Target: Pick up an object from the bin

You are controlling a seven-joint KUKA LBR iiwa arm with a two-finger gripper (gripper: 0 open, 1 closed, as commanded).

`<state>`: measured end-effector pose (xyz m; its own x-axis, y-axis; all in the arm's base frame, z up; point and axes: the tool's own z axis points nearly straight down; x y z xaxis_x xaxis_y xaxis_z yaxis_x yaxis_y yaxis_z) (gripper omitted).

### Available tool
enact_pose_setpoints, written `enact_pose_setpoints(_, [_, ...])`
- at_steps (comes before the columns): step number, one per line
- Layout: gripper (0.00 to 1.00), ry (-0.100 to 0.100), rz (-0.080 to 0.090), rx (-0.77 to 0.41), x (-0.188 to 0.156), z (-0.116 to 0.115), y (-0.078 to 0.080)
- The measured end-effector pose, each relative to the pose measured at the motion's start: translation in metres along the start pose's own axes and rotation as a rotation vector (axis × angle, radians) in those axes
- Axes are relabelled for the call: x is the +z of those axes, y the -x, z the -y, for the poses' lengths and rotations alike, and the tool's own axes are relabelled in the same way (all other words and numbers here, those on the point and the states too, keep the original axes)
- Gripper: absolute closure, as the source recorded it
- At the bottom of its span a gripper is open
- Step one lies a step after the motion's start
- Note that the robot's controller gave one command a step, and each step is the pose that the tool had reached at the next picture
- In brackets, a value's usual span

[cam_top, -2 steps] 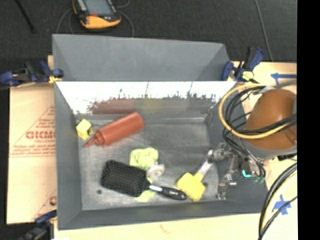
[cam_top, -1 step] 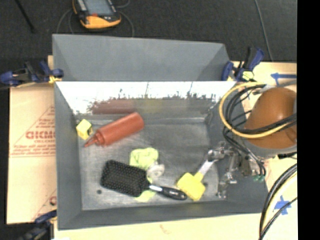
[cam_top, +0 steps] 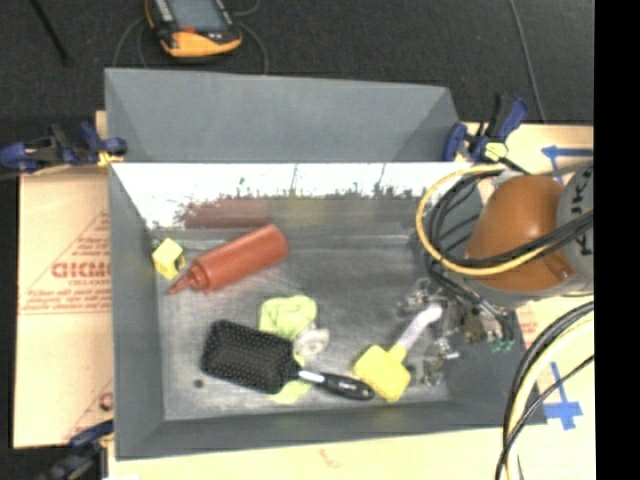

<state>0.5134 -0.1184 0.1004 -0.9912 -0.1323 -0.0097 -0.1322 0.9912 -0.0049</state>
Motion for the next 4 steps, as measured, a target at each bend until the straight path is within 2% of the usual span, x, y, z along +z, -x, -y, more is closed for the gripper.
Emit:
enact_pose_setpoints(1, [0.00, 0.000, -0.001, -0.198, 0.028, 0.000, 0.014])
enact_pose_setpoints(2, [0.00, 0.002, 0.000, -0.192, 0.028, -0.014, 0.013])
enact_pose_setpoints(3, [0.00, -0.001, -0.002, -0.273, 0.028, -0.017, 0.012])
enact_pose_setpoints(4, [1.00, 0.004, -0.002, -0.194, 0.026, -0.013, 0.015])
